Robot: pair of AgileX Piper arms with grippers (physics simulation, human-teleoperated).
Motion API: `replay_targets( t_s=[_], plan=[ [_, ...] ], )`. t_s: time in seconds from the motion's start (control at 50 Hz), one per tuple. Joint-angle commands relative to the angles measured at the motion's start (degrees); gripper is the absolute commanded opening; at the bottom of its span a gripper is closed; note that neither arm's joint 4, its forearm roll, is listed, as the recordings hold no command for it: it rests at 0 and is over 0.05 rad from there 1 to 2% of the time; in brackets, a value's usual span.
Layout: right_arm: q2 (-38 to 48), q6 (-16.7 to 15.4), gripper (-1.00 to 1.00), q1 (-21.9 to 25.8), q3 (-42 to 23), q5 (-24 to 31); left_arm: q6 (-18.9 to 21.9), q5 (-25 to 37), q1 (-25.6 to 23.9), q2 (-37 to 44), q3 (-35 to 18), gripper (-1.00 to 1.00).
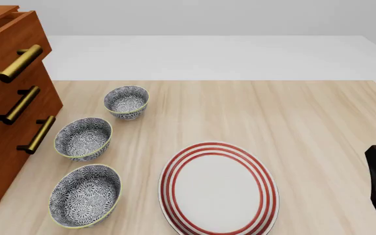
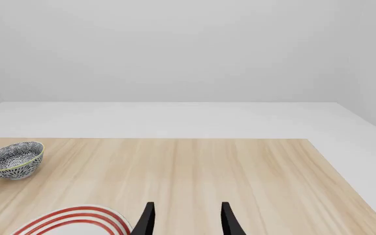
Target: Open the top drawer of the cabinet.
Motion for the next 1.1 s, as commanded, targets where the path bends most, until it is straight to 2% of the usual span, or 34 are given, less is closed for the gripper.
replay_targets(
  t_s=[0.02, 0.6, 1.1],
  plan=[
    [0.00, 0.00, 1.00, 0.01, 0.00, -0.01, -0.13, -1.04, -0.19, 2.78, 0.32, 1.00],
    [0.00, 0.00, 1.00, -0.02, 0.00, -0.01, 2.30, -3.53, -1.50, 7.49, 1.26, 1.00],
    [0.00, 0.01, 1.00, 0.00, 0.00, 0.00, 1.20, -6.65, -2.26, 8.94, 3.87, 1.00]
  ],
)
